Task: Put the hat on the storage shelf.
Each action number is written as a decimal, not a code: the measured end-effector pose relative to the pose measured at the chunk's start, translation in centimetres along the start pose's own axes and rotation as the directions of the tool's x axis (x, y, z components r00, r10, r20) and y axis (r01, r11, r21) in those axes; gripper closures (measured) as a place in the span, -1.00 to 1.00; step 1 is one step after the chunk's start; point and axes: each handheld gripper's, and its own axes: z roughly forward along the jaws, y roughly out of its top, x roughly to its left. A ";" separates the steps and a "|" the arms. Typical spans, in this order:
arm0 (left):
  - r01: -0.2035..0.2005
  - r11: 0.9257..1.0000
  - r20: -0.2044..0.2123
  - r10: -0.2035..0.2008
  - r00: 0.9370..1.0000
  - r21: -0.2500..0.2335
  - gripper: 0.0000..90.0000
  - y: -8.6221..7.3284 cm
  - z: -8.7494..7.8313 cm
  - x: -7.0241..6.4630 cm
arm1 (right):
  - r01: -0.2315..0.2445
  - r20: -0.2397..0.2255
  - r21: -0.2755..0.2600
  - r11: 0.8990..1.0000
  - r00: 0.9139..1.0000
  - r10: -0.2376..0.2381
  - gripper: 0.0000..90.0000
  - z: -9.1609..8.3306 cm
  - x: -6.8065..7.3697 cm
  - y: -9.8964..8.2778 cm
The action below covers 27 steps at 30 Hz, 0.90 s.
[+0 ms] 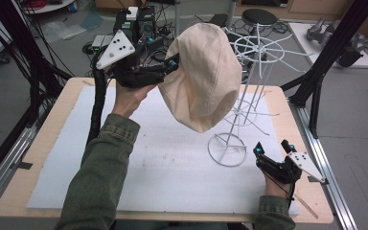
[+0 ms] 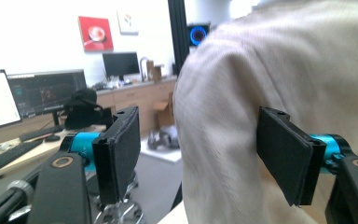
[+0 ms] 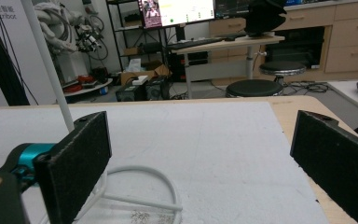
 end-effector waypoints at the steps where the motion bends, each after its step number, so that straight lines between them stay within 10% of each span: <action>1: 0.003 1.000 -0.009 -0.004 1.000 -0.015 -0.30 0.0 -0.3 0.1 | 0.000 -0.001 0.003 1.000 1.000 0.000 -0.90 0.0 0.0 0.0; 11: 0.047 0.990 -0.071 -0.056 0.996 -0.130 -0.30 0.6 -2.5 0.9 | -0.002 0.000 0.004 1.000 1.000 0.002 -0.91 0.0 0.0 0.0; 27: 0.048 0.982 -0.158 -0.078 0.984 -0.184 -0.30 1.2 -5.5 2.1 | 0.000 0.002 0.004 1.000 1.000 0.000 -0.90 0.0 0.1 0.0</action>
